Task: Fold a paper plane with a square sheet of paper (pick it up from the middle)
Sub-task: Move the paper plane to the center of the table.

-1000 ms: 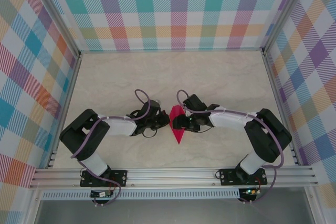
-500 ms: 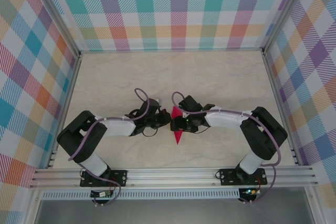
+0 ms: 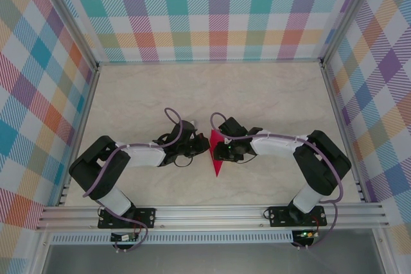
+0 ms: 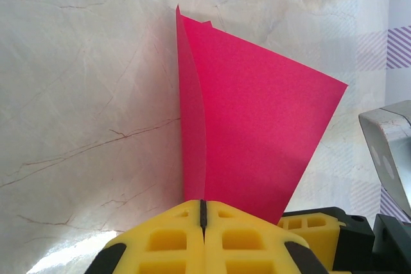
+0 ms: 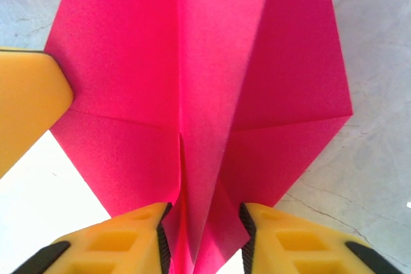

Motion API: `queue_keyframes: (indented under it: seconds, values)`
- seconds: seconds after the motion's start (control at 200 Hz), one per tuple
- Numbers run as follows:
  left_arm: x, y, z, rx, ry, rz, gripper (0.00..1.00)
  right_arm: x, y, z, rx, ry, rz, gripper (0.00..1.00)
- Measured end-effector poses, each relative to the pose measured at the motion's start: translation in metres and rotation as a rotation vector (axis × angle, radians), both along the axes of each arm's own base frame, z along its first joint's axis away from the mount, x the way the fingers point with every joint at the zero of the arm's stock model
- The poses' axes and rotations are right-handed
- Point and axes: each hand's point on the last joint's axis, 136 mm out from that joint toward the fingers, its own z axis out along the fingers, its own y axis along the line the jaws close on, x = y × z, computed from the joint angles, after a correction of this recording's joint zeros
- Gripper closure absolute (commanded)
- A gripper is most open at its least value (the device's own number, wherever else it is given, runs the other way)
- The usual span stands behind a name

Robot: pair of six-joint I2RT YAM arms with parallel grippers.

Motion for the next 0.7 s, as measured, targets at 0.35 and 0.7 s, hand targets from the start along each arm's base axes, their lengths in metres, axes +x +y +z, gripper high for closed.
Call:
queue_keyframes:
  seconds: [0.35,0.7]
  values:
    - [0.0,0.0,0.0,0.0,0.0,0.0,1.0,0.001,-0.001,0.0,-0.001,0.007,-0.026,0.75]
    - [-0.003,0.013,0.0,0.052,0.031,0.044,0.46,0.004,-0.007,0.0,-0.033,0.005,-0.077,0.86]
